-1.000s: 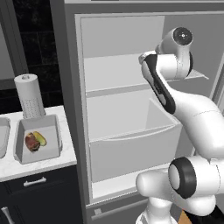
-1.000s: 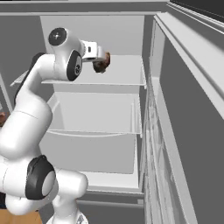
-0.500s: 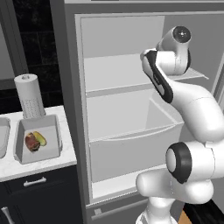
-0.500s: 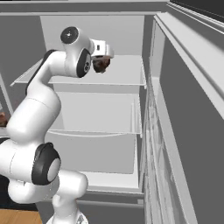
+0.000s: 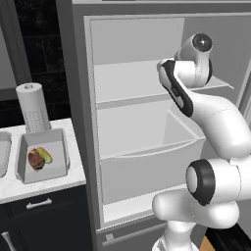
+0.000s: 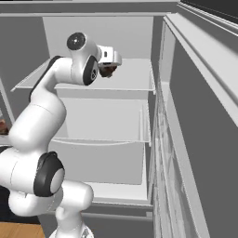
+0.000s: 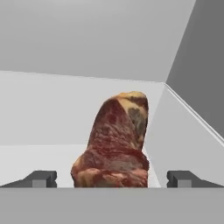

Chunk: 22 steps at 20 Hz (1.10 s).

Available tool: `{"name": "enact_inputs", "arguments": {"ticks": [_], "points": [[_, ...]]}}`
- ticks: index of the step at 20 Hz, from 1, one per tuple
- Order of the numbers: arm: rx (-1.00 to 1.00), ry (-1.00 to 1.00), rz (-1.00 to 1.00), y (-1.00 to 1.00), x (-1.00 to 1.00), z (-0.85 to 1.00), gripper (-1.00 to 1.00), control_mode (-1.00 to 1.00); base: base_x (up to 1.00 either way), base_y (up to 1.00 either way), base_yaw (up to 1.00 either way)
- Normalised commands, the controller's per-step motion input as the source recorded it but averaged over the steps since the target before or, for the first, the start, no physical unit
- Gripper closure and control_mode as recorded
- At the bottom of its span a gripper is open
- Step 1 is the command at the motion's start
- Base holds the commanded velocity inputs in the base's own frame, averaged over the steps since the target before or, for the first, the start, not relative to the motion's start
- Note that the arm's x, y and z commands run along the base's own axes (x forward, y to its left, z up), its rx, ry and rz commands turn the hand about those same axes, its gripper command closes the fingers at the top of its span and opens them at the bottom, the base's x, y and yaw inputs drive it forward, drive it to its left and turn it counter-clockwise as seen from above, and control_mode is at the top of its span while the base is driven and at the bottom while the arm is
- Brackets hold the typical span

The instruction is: Place one cucumber and one steak in each tupperware on the nearby counter, to pack two identical lunches.

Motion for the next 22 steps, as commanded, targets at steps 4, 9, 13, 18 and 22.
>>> {"name": "enact_inputs", "arguments": {"ticks": [4, 9, 13, 18, 22], "points": [[0.00, 0.00, 0.00, 0.00, 0.23, 0.01, -1.00, -1.00, 0.00, 0.00, 0.00], [0.00, 0.00, 0.00, 0.00, 0.06, -0.02, -1.00, -1.00, 0.00, 0.00, 0.00], [0.00, 0.00, 0.00, 0.00, 0.00, -0.03, -1.00, -1.00, 0.00, 0.00, 0.00], [0.00, 0.00, 0.00, 0.00, 0.00, 0.00, -1.00, -1.00, 0.00, 0.00, 0.00], [0.00, 0.00, 0.00, 0.00, 0.00, 0.00, 1.00, -1.00, 0.00, 0.00, 0.00]]}}
